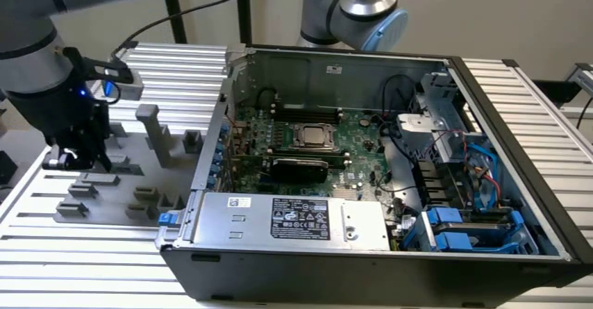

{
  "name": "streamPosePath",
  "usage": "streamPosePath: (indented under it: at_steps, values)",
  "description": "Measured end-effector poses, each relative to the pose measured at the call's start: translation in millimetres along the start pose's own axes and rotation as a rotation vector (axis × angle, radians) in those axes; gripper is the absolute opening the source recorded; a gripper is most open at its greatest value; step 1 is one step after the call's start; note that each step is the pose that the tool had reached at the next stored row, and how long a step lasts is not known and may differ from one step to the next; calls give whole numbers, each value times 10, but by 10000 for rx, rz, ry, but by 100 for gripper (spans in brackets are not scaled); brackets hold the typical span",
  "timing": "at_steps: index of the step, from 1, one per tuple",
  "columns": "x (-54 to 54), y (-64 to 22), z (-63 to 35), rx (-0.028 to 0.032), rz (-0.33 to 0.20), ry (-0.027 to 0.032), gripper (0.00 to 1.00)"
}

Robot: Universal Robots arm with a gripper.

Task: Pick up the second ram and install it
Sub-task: 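Pick up the second ram and move it above second insertion slot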

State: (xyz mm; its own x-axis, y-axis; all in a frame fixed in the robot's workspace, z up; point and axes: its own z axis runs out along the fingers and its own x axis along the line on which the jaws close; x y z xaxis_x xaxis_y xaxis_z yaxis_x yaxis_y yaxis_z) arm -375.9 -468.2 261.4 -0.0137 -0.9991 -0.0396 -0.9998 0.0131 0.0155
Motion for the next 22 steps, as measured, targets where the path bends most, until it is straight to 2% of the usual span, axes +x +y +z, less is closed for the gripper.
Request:
streamPosePath:
  at_steps: [6,11,22]
  values:
    - [-12,-60,-272,-1,-8,0,14]
    - [-22,-153,-500,0,-24,-1,14]
    - [-46,-487,-1004,-5,-57,-24,14]
